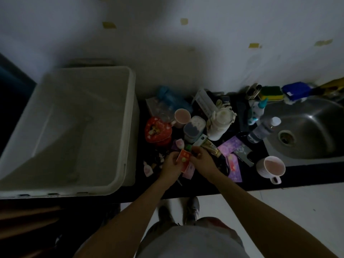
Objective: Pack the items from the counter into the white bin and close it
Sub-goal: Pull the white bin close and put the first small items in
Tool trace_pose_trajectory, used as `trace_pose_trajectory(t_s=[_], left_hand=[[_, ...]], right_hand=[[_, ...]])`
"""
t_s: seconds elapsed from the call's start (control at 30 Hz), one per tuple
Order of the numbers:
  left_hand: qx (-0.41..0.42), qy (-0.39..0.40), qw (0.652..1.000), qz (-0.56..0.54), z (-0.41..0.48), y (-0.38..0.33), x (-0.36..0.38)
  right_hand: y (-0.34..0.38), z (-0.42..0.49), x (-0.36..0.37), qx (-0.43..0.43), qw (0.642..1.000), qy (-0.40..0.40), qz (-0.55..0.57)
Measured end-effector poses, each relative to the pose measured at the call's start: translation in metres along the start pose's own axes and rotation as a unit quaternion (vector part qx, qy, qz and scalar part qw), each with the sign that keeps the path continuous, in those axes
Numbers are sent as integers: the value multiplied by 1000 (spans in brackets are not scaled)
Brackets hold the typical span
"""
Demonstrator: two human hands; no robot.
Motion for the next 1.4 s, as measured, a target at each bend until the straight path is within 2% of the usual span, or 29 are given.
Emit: trace_pose_trajectory(t_s=[0.13,0.2,0.3,0.43,0.6,0.77,0.87,0.97,1.13,1.2,1.3,1.4], left_hand=[[-21,-11,997,71,18,14,9],[-37,-26,997,59,26,19,10],[-43,-47,997,54,33,22,12],[-63,-89,993,41,39,27,4],[-57,-153,986,28,36,34,-22],[-91,-182,979,-14,26,45,-50],[-106,-167,980,-15,25,46,-53],[-107,-149,983,-8,25,45,-51],[-105,-116,988,-12,25,45,-51],[-106,-112,988,-12,25,45,-52],[-111,-103,988,-15,25,45,-55],[-114,-93,989,-25,24,45,-58]], right_hand=[[-2,7,6,-43,993,37,-105],[-11,10,13,-27,992,69,-103],[-10,13,16,-40,991,67,-110],[-15,15,14,-40,996,59,-45],[-17,16,17,-60,993,91,-38],[-10,18,20,-151,971,117,-141],[-13,16,28,-182,940,120,-261],[-31,18,38,-141,906,130,-377],[-48,18,41,-78,890,116,-434],[-47,17,41,-73,899,105,-419],[-48,16,40,-55,937,88,-334],[-43,14,32,-68,957,64,-275]])
Point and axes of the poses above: each hand's wrist, its own z-axis towards the middle knuckle, its own x-axis out of the palm, y = z × x, the point moved 10 cm from there along z, towards the middle knuckle, and after that the axes turned 6 degrees about -x, right-handed, at the moved point
